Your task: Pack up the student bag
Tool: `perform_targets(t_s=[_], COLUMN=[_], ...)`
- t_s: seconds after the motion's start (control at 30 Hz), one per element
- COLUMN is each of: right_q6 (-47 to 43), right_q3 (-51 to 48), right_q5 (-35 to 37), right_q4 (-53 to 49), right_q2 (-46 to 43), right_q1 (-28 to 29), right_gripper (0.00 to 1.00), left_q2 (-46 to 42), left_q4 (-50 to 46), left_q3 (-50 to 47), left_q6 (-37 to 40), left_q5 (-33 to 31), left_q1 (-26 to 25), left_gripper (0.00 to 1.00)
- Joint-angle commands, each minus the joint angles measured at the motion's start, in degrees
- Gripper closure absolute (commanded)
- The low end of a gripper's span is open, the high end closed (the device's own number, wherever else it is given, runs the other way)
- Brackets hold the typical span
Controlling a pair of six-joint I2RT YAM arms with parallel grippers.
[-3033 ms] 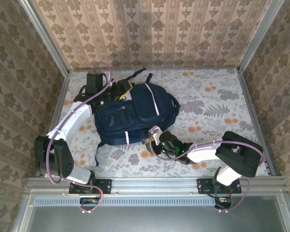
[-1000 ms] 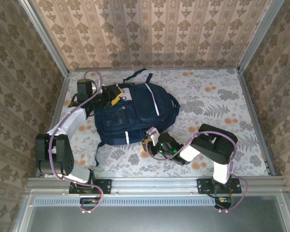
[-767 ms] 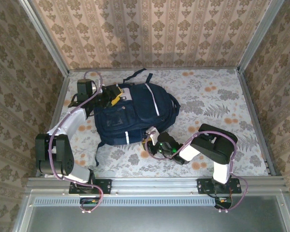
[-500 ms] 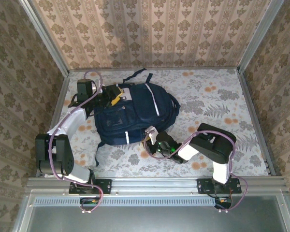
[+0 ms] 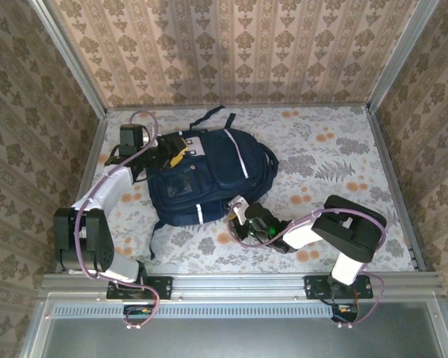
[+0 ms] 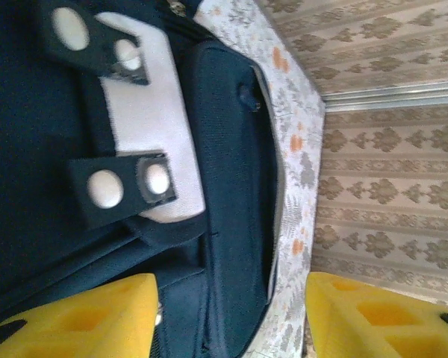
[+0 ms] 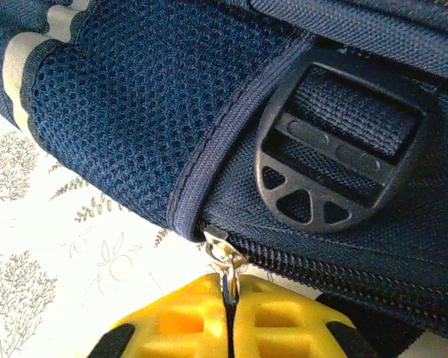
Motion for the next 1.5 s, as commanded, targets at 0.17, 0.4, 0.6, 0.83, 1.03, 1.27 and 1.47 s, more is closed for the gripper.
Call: perform_targets(t_s=[0.17, 0.4, 0.6, 0.83, 1.03, 1.27, 1.47], right_q6=[-0.6, 3.1, 5.1, 6.5, 6.9, 7.3, 7.6], right_q3=[-0.9, -0.1, 1.2, 1.3, 0.8, 1.0, 1.5], right_q5=[1.6, -0.1, -0.4, -0.3, 0.0, -0.1, -0.5], right_q4=[-3.8, -1.2, 1.0, 2.8, 2.8, 3.2, 3.1], right_q2=[-4.3, -3.9, -2.2, -1.3, -1.2, -0.3, 0.2], right_q1=[-0.2, 0.0, 1.2, 1.7, 1.8, 1.8, 1.8], right_gripper=[1.0, 1.0, 1.0, 1.0, 1.0, 1.0, 1.0], left_q2=[-18.5, -35.8, -39.6, -39.2, -40.6, -46.0, -46.5], left_q4=[-16.9, -16.3, -8.1, -4.1, -6.2, -9.6, -9.4], left_q3=[-3.6, -18.2, -28.7, -32.1, -31.5, -33.6, -34.8], left_q6=[-6.6, -24.7, -35.0, -36.9, -37.3, -39.5, -40.3], left_q5=[-15.3, -28.5, -33.6, -35.7, -35.7, -38.4, -38.2], left_q1=[-3.7, -12.2, -18.3, -20.0, -20.7, -23.7, -24.4], left_gripper=[0.42, 0.33, 0.31, 0.32, 0.34, 0.34, 0.34])
